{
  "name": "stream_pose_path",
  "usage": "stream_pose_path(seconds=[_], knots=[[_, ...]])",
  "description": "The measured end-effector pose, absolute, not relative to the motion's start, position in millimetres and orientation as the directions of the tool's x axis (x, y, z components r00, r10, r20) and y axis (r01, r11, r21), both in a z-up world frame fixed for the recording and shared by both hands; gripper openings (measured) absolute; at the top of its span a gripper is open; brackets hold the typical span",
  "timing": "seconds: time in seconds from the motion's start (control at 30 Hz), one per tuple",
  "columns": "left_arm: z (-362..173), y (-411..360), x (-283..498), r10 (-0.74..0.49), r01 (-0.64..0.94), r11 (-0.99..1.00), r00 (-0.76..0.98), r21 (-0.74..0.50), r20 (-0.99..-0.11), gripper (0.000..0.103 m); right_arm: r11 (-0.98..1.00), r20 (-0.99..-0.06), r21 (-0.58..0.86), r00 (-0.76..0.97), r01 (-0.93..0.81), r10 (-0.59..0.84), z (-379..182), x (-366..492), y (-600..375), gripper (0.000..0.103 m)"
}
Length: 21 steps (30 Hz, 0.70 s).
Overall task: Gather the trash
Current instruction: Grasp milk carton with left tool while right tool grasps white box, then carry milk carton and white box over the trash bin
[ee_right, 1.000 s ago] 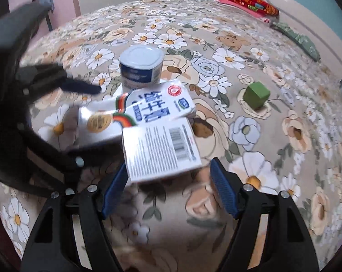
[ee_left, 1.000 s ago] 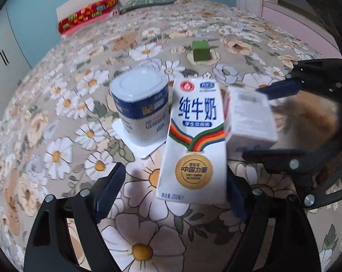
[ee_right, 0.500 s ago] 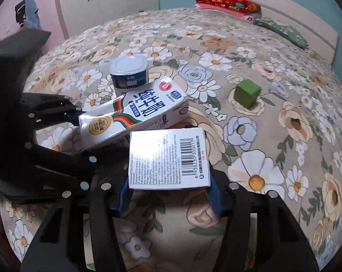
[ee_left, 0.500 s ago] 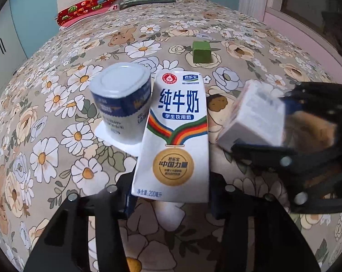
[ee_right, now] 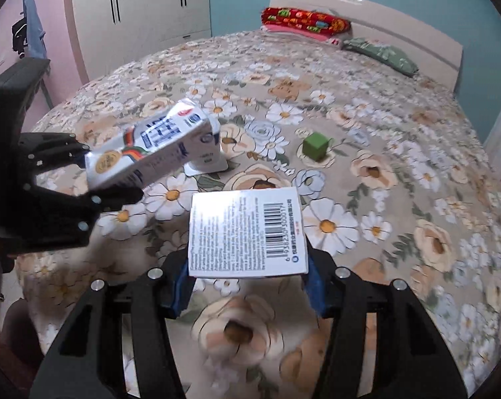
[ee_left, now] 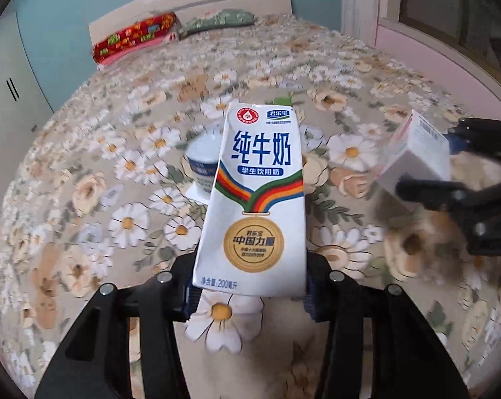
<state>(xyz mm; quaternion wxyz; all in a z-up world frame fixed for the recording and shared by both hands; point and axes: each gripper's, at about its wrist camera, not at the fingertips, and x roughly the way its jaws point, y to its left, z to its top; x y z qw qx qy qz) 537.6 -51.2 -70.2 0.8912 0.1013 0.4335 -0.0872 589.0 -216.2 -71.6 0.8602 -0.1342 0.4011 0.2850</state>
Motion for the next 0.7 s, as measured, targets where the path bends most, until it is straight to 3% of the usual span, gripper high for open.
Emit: stream_pose_path(seconds=[0.4, 0.7], knots=[[56, -53, 430, -0.07, 0.249, 0.951, 0.752, 0.185, -0.655, 0.05, 0.819, -0.692, -0.127, 0.641, -0.56, 0.332, 52, 471, -233, 0.056], [112, -41, 344, -0.064, 0.227, 0.948, 0.822, 0.222, -0.566, 0.05, 0.829, -0.657, -0.194, 0.697, -0.524, 0.287, 105, 381, -232, 0.056]])
